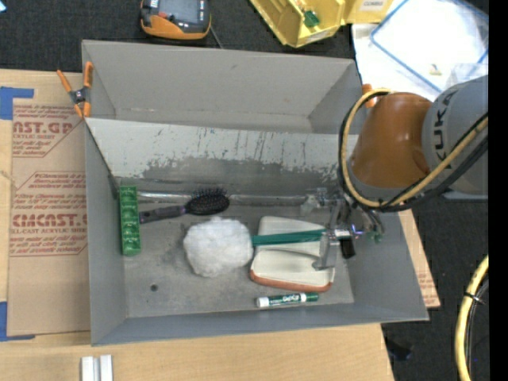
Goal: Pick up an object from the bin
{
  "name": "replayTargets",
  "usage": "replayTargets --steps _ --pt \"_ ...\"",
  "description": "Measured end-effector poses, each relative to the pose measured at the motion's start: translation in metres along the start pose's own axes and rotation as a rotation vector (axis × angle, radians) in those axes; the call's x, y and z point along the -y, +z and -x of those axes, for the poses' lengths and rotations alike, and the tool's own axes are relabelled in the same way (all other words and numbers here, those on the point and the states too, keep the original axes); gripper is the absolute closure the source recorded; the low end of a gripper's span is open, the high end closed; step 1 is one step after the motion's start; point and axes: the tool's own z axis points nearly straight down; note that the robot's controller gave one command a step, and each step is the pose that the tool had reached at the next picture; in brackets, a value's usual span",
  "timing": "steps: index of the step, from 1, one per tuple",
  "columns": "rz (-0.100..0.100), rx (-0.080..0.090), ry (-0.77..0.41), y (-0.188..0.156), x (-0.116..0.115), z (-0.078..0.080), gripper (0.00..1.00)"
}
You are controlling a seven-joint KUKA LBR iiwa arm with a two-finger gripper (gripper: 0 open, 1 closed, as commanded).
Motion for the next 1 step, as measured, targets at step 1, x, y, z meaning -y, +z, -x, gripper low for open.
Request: replayTargets --steps 1 --pt "-0.001 0.007 -0.001 -0.0045 -0.0002 0.0018 0.0"
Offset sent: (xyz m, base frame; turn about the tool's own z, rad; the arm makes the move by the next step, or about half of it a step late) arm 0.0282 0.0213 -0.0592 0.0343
